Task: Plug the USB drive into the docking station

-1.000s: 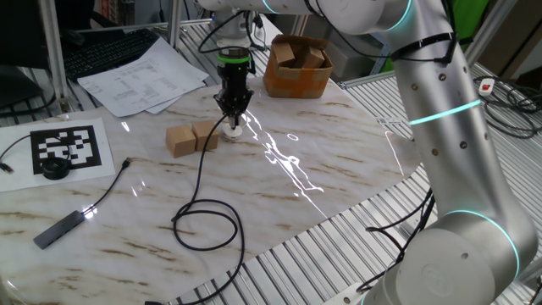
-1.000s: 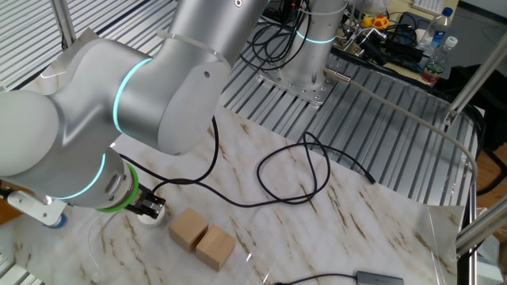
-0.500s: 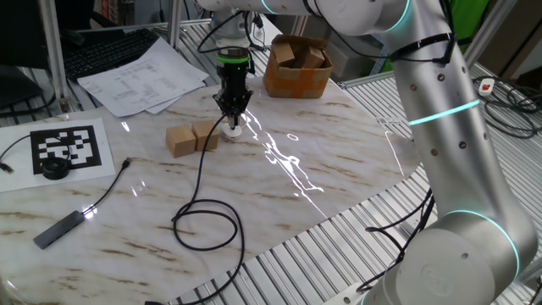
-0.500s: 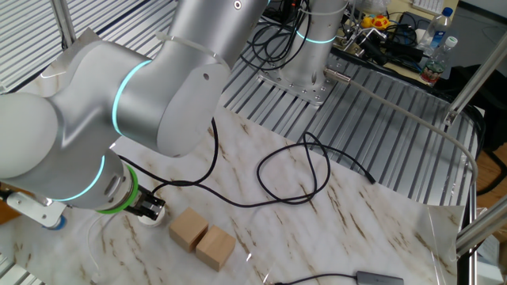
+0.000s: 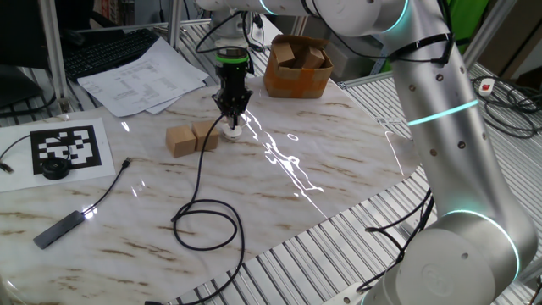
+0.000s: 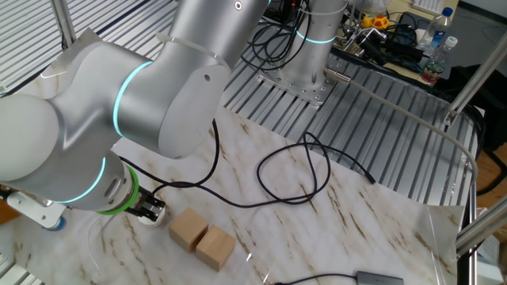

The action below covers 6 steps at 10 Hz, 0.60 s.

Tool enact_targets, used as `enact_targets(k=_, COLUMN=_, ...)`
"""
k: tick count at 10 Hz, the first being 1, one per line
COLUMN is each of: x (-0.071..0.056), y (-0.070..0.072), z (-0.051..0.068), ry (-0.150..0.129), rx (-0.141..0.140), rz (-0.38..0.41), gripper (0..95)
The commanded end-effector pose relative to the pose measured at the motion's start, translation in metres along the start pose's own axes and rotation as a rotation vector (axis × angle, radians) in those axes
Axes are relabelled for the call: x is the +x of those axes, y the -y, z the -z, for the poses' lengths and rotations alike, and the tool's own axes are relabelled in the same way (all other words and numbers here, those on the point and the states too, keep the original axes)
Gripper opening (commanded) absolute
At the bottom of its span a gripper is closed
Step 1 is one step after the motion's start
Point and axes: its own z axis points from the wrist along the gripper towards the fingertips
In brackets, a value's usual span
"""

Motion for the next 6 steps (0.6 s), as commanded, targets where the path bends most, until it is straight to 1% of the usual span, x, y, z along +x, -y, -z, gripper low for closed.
enact_targets(k=1, x=0.003, y=-0.001, z=0.002, ry=0.009, rx=-0.015, rz=-0.005, gripper=38.0)
enact_targets(k=3, x=0.007, y=-0.004, z=0.008, ry=0.009, rx=-0.012, rz=-0.019, gripper=38.0)
enact_targets(k=4, x=0.014, y=-0.008, z=0.017, ry=0.014, rx=-0.013, rz=-0.036, gripper=38.0)
enact_targets(k=5, x=0.020, y=-0.011, z=0.024, ry=0.033, rx=-0.015, rz=-0.059, gripper=38.0)
enact_targets(k=6, x=0.023, y=-0.012, z=0.029, ry=0.043, rx=-0.015, rz=-0.069, gripper=38.0)
